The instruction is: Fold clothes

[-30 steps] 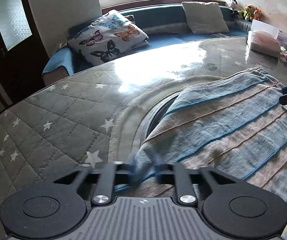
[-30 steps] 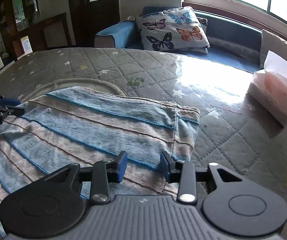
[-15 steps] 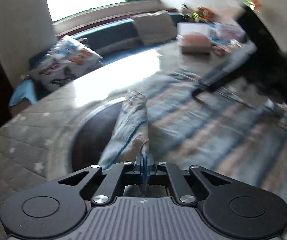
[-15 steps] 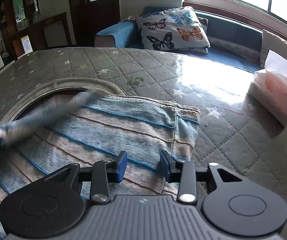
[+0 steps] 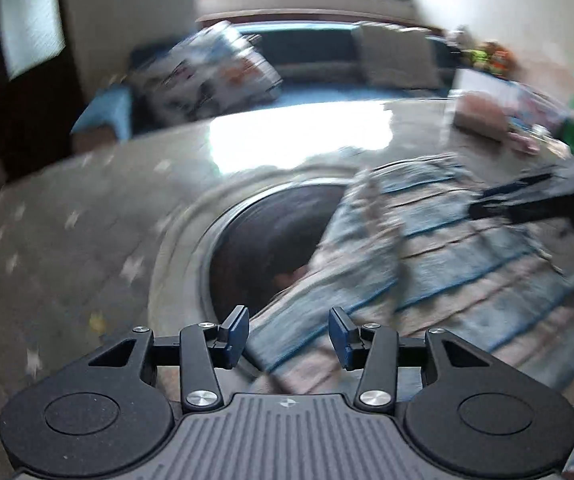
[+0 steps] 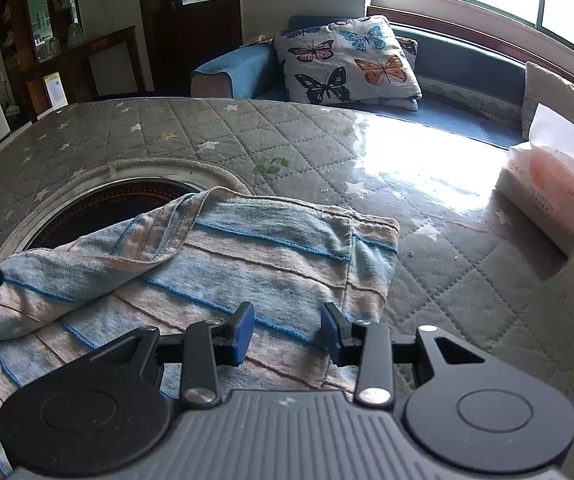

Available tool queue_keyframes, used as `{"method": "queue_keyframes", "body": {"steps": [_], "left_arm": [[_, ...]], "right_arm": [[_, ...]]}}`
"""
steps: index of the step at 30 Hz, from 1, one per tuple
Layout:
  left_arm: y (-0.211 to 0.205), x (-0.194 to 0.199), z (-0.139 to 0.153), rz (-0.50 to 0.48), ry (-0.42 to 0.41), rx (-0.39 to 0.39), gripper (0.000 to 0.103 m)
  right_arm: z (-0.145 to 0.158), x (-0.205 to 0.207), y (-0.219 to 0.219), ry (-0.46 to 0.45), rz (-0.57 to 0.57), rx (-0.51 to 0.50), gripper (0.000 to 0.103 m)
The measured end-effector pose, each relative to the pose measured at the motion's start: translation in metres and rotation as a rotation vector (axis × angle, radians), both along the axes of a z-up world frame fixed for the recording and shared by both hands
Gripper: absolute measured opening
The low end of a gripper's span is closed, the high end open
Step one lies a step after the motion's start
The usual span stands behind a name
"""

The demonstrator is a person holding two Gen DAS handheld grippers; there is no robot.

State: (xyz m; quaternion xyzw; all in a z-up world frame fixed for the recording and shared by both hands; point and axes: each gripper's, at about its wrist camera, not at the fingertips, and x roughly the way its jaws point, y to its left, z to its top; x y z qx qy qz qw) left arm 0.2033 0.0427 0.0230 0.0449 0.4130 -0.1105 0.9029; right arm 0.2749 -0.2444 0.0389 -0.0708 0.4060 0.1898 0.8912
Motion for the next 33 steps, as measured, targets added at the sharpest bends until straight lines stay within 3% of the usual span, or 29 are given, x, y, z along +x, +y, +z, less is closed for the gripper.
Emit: {"method": "queue_keyframes", "body": {"steps": [8, 11, 13, 18, 24, 27, 33], "left_arm": [[0.019, 0.003, -0.011, 0.027, 0.094, -0.098, 0.044], [0.022, 0.004, -0.01, 0.025, 0.088, -0.128, 0.015], [0.024, 0.005, -0.007, 0.035, 0.062, -0.132, 0.007], [0.035, 0.011, 0.009, 0.09, -0.038, -0.08, 0.003], [0.055, 0.035, 0.026, 0.194, -0.189, 0.065, 0.003], [0.067, 0.052, 0.026, 0.23, -0.211, 0.112, 0.003], [0.083, 0.079, 0.0, 0.258, -0.151, 0.155, 0.003]], "right_arm": [[0.0, 0.001, 0.0, 0.0, 0.004, -0.007, 0.037], [0.001, 0.0, 0.0, -0.001, 0.005, -0.011, 0.037], [0.002, 0.001, 0.0, -0.003, 0.004, -0.012, 0.037], [0.006, 0.004, -0.002, -0.013, -0.005, -0.016, 0.037], [0.006, 0.012, -0.006, -0.012, -0.027, -0.024, 0.037], [0.007, 0.018, -0.007, -0.013, -0.04, -0.023, 0.037], [0.003, 0.037, -0.012, -0.016, -0.088, -0.018, 0.037]]}}
